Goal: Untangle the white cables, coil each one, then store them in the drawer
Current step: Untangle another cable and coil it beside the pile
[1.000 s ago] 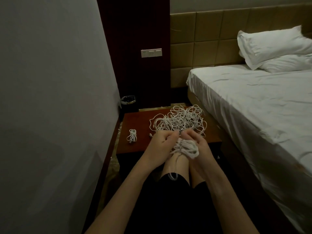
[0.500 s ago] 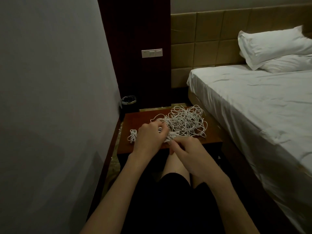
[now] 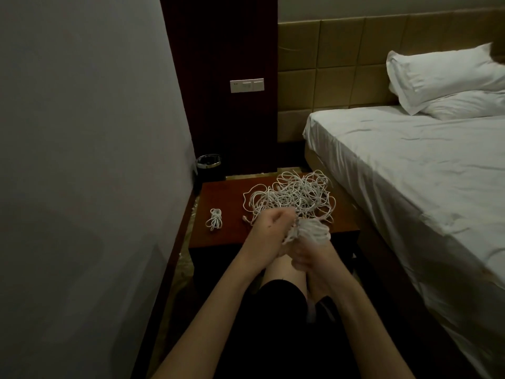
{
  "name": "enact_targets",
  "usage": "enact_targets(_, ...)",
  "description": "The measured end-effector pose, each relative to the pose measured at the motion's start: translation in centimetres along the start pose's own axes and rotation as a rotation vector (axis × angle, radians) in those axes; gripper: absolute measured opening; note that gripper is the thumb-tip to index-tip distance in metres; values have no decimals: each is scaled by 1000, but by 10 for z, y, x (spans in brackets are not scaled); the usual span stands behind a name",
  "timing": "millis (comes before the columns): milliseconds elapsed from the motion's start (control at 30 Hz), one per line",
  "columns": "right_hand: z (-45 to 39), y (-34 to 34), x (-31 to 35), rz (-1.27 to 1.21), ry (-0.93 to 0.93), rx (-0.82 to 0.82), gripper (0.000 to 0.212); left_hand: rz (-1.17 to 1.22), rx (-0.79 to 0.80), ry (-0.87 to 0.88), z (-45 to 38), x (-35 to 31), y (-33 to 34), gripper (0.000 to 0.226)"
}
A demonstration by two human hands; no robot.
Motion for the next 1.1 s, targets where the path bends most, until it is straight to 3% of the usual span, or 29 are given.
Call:
enact_targets(100,-4,13,-4,107,-35,-12,41,-259,-238,123,-11,-5,-9,47)
enact_targets(200,-2,16,14,420,-212,-44,45,-476,-353,134,-20,1,-26,33)
enact_targets(333,13,20,37,891,-388,56,34,-625,-252,124,-22,11,-35,10)
enact_targets(433,16,12,45,1045,-384,142,34,-682,-107,177,-21,10,-27,10)
enact_targets(600,14,-12,55,1015,-469,110,39,-684,157,156,-16,14,-17,18)
enact_targets(767,10,-19,53,338,-339,86,38,-176,287,160,-4,-7,-3,25)
enact_targets(833,5,-16,39,187,-224,-7,20,-1,230,154,-4,-14,3,28)
enact_targets(900,0,-13,22,84,-107,-102,27,73,84,138,-9,-14,5,29)
enact_targets(967,-1,0,16,53,-99,-26,29,84,-92,128,-15,-10,-1,25)
enact_targets(1100,2,22,19,375,-220,104,41,-217,-350,165,-27,-1,-25,22)
Point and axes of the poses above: each hand's wrist, its own z-axis away from the middle knuckle, its own y-axis out of the palm, x = y × z, the point moved 4 cm from there along -z, towards the middle knuckle, and after that the axes turned 4 degrees about -x, right-handed, at the moved point
